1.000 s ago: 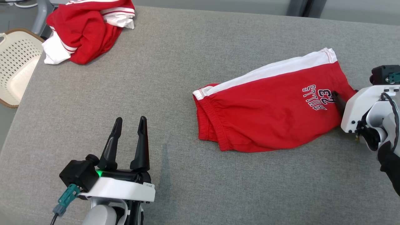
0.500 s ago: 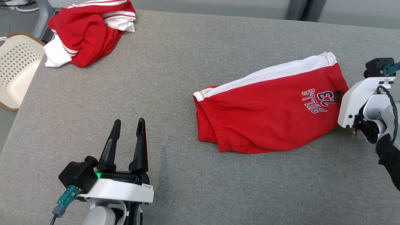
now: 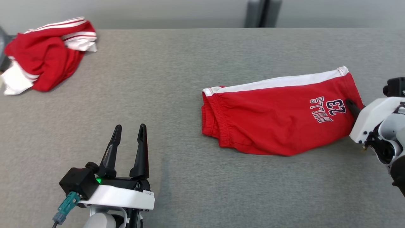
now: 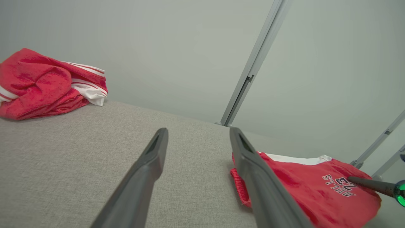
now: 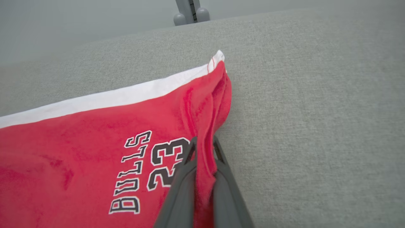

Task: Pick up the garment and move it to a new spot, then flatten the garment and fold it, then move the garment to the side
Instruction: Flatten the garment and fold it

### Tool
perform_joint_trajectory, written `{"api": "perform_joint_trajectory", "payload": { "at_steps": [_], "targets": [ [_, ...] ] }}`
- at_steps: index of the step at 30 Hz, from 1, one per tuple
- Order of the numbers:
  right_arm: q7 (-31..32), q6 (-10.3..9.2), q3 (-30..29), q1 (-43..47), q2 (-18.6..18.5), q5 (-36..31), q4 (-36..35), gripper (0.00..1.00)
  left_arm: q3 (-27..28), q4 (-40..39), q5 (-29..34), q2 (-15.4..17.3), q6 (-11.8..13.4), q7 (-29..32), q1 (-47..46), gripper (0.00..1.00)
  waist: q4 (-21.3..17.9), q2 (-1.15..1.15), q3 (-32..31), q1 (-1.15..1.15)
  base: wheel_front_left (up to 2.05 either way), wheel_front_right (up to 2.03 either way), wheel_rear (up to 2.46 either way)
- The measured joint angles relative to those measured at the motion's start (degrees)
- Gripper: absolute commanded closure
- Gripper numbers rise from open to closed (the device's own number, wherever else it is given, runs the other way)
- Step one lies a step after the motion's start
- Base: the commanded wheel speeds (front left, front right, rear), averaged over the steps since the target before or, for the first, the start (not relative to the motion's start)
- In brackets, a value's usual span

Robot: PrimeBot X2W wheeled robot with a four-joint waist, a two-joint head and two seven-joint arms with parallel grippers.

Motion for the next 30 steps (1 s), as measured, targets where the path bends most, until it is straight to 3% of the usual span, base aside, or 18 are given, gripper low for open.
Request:
{"api": "perform_joint_trajectory", "payload": {
  "at_steps": [11, 17, 30],
  "targets": [
    [-3.26, 0.0, -0.88, 4.0, -0.7, 3.27, -2.3, 1.0, -0.13, -0.35, 0.2, 0.87, 0.16, 0.26, -0.08, 0.0, -6.38, 0.0, -0.06, 0.0, 0.0, 0.0, 0.0],
    [-4.48, 0.0, -0.55, 3.61, -0.49, 3.34, -3.67, 1.0, -0.53, 0.04, 0.03, 0.86, 0.18, 0.35, -0.25, 0.0, -5.74, 0.0, -0.81, 0.0, 0.0, 0.0, 0.0],
    [-4.65, 0.0, 4.83, 3.26, 1.51, 1.81, -14.54, 1.0, -0.64, 0.98, -1.41, 0.08, 0.43, 0.18, 0.01, 0.0, -1.9, 0.0, -4.73, 0.0, 0.0, 0.0, 0.0]
  ]
}}
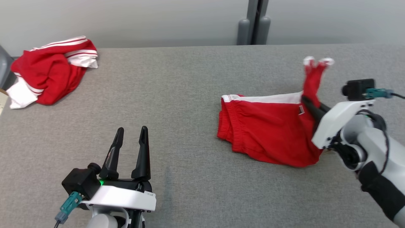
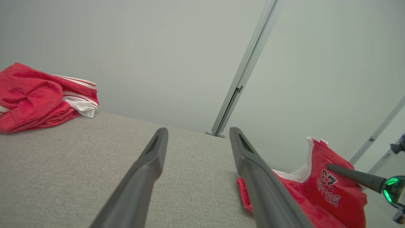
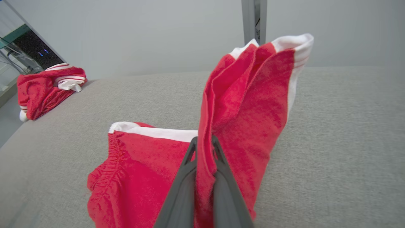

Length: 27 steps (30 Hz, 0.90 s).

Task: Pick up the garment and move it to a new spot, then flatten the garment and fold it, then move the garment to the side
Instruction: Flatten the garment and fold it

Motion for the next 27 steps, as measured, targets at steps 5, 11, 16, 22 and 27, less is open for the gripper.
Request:
{"api": "perform_joint_trajectory", "payload": {
  "at_steps": [5, 11, 16, 22, 27],
  "targets": [
    [1.18, 0.0, 2.6, -0.07, 2.35, -0.86, -3.82, 1.0, 0.02, 0.03, -0.25, -0.16, 0.0, -0.08, 0.24, 0.0, 1.72, 0.0, -0.83, 0.0, 0.0, 0.0, 0.0],
    [2.19, 0.0, 4.55, 0.84, 5.52, -1.2, -3.7, 1.0, -0.07, 0.03, -0.36, -0.3, -0.01, -0.09, 0.26, 0.0, 3.37, 0.0, -0.86, 0.0, 0.0, 0.0, 0.0],
    [2.75, 0.0, 5.99, 1.03, 7.73, -1.23, -2.56, 1.0, 0.05, -0.11, -0.42, -0.38, -0.04, -0.09, 0.26, 0.0, 4.24, 0.0, -0.58, 0.0, 0.0, 0.0, 0.0],
    [2.63, 0.0, 6.8, 0.76, 9.34, -1.8, 0.67, 1.0, 0.11, -0.16, -0.41, -0.47, -0.19, -0.09, 0.26, 0.0, 4.65, 0.0, -0.36, 0.0, 0.0, 0.0, 0.0],
    [2.16, 0.0, 7.21, 0.61, 10.13, -2.04, 2.05, 0.0, 0.23, -0.15, -0.41, -0.52, -0.19, -0.09, 0.26, 0.0, 4.57, 0.0, -0.4, 0.0, 0.0, 0.0, 0.0]
  ]
}}
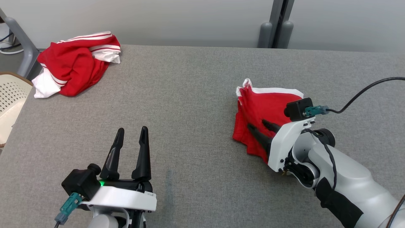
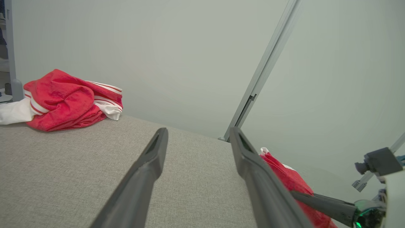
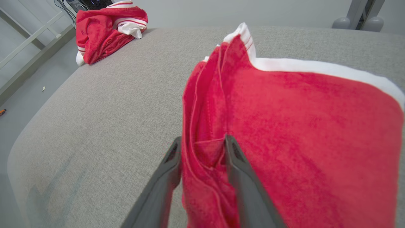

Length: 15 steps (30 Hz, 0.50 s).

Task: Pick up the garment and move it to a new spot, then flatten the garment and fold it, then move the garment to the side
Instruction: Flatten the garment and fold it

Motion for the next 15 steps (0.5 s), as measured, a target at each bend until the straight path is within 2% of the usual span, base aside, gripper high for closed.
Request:
{"api": "perform_joint_trajectory", "payload": {
  "at_steps": [8, 15],
  "targets": [
    [-1.58, 0.0, 0.45, -0.12, -0.38, 0.41, -0.48, 0.0, 0.05, -0.05, 0.08, -0.04, 0.01, 0.0, 0.04, 0.0, -0.83, 0.0, -0.19, 0.0, 0.0, 0.0, 0.0],
    [-4.05, 0.0, 0.36, 1.6, -2.68, 2.3, -6.22, 0.0, 0.01, 0.02, 0.41, -0.07, 0.0, -0.01, 0.71, 0.0, -1.88, 0.0, -0.6, 0.0, 0.0, 0.0, 0.0]
  ]
}}
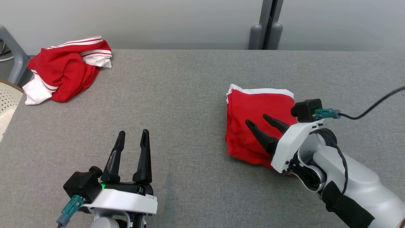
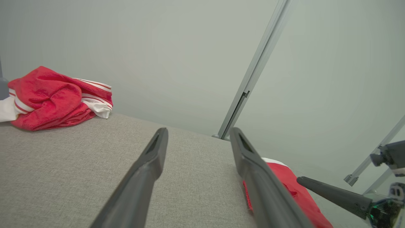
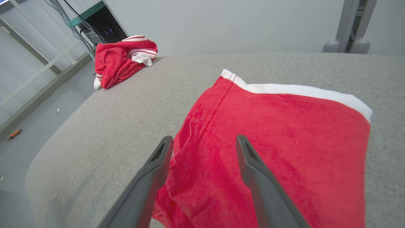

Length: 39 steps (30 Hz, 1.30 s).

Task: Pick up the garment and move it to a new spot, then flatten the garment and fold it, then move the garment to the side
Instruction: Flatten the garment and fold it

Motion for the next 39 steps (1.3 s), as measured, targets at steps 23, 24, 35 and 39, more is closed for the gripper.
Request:
{"api": "perform_joint_trajectory", "payload": {
  "at_steps": [23, 24, 35, 39],
  "targets": [
    [-10.61, 0.0, -17.31, 5.16, -5.98, -7.48, -2.29, 0.0, -0.99, 0.01, 0.35, -0.05, 0.27, 0.0, 2.23, 0.0, -2.68, 0.0, -2.32, 0.0, 0.0, 0.0, 0.0],
    [-10.65, 0.0, -20.72, 5.75, -5.91, -10.03, -3.31, 0.0, -0.82, 0.01, 0.4, -0.04, 0.29, 0.0, 2.52, 0.0, -2.93, 0.0, -2.43, 0.0, 0.0, 0.0, 0.0],
    [-11.02, 0.0, -51.61, 27.82, 5.5, -38.98, -24.52, 0.0, 2.53, 0.67, 3.66, 0.26, 0.66, -0.08, 5.05, 0.0, -4.85, 0.0, -3.16, 0.0, 0.0, 0.0, 0.0],
    [-11.0, 0.0, -54.02, 32.68, 8.84, -43.54, -28.72, 0.0, 3.47, 0.76, 4.41, 0.2, 0.42, -0.08, 5.95, 0.0, -5.1, 0.0, -3.33, 0.0, 0.0, 0.0, 0.0]
  ]
}}
